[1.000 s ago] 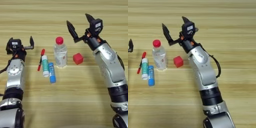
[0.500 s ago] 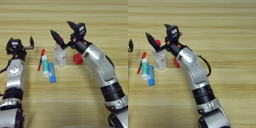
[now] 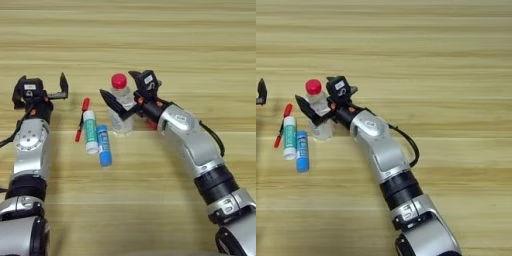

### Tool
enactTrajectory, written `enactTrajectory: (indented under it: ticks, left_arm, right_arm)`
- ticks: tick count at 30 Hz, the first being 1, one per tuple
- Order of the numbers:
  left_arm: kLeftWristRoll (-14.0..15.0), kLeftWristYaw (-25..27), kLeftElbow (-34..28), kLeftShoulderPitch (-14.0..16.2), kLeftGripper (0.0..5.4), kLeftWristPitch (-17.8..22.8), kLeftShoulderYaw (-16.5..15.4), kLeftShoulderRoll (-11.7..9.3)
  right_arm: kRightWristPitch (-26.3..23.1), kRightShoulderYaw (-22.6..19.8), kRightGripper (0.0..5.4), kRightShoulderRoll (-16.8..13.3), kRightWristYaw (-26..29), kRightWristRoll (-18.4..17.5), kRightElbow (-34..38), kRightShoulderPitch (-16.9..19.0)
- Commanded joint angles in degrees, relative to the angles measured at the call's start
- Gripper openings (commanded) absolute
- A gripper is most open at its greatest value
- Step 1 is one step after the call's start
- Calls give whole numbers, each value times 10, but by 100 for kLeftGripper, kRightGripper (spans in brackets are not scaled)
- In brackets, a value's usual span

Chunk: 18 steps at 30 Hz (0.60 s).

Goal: Move the objects on the table

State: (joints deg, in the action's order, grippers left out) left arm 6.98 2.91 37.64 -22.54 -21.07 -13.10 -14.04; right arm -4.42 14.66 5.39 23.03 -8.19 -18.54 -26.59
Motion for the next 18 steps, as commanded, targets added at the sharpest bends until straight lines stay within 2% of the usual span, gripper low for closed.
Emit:
enactTrajectory:
  ticks: [1, 15, 18]
  left_arm:
    - [-4, -3, -3, -7, 538, -3, 1, 4]
    - [-4, -4, -6, -5, 538, -2, 2, 4]
    - [-4, -4, -7, -5, 540, -2, 2, 4]
  right_arm:
    - [6, 2, 540, 9, 4, 12, -27, -9]
    - [10, 2, 540, 14, 17, 17, -42, -5]
    - [6, 4, 511, 16, 23, 15, -40, -3]
